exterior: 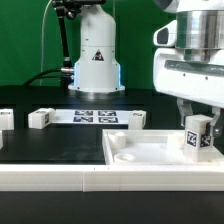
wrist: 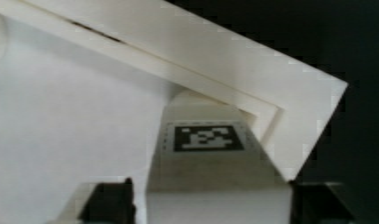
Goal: Assemble one leg
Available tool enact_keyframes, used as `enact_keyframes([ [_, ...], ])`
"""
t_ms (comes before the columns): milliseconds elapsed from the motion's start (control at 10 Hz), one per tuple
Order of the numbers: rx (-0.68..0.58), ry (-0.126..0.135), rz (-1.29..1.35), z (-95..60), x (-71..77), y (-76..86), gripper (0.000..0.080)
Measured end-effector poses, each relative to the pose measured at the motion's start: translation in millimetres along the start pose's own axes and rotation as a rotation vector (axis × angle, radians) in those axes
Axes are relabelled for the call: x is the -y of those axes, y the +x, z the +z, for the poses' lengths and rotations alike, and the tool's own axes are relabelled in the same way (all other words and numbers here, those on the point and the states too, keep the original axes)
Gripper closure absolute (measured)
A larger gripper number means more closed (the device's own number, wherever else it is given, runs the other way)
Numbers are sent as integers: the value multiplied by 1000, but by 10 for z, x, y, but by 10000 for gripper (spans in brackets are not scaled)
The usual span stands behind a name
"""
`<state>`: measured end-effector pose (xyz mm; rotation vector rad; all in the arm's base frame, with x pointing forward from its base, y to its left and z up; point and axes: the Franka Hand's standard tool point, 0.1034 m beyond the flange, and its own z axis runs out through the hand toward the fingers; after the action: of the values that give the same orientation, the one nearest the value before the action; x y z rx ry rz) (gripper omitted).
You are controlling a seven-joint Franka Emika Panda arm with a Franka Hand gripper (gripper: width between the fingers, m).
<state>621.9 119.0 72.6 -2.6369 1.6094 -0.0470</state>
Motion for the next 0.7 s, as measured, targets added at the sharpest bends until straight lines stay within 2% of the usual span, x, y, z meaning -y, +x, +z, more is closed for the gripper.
enact_keyframes([
  [100, -3, 7, -119, -10, 12, 23, 224],
  [200, 0, 4, -296, -27, 31, 12, 165],
  [500, 7, -4, -724, -4, 7, 19, 151],
  [700, 12, -5, -882, 11, 1, -15, 151],
])
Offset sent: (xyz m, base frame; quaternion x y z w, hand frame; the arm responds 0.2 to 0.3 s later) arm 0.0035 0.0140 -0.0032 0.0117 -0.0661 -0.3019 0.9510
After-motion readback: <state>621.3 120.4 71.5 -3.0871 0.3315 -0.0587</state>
